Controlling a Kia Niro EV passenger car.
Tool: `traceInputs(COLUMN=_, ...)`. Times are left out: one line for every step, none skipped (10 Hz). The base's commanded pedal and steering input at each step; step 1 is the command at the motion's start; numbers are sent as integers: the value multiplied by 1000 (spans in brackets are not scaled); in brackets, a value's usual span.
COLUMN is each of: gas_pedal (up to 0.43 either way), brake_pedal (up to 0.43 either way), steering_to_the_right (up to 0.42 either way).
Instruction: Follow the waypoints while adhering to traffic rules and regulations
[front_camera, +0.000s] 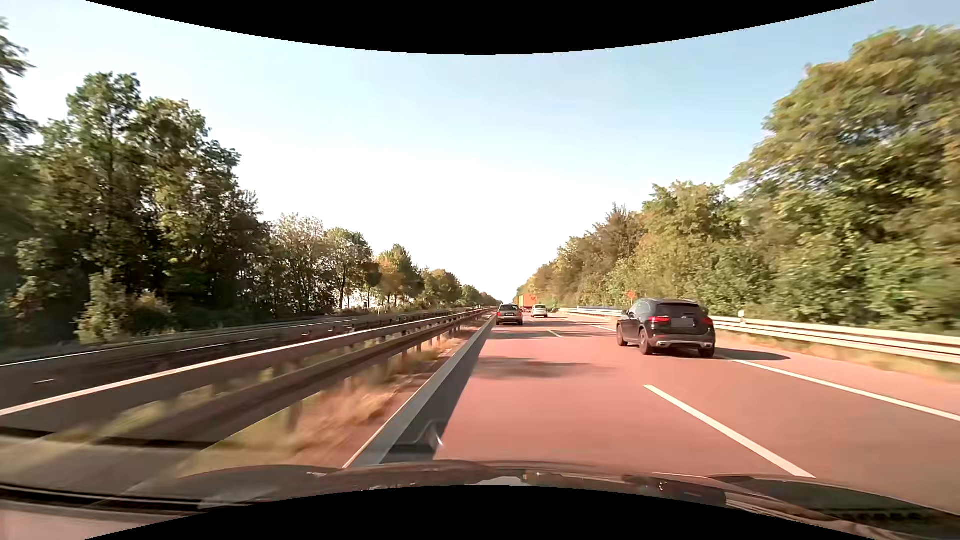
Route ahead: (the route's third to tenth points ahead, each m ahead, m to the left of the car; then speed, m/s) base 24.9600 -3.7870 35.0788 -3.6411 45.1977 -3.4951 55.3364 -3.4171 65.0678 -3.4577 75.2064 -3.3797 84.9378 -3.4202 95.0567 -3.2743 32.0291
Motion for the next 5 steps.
traceInputs(gas_pedal=398, brake_pedal=6, steering_to_the_right=-3)
traceInputs(gas_pedal=398, brake_pedal=6, steering_to_the_right=-3)
traceInputs(gas_pedal=398, brake_pedal=6, steering_to_the_right=-1)
traceInputs(gas_pedal=398, brake_pedal=6, steering_to_the_right=-1)
traceInputs(gas_pedal=398, brake_pedal=6, steering_to_the_right=-1)
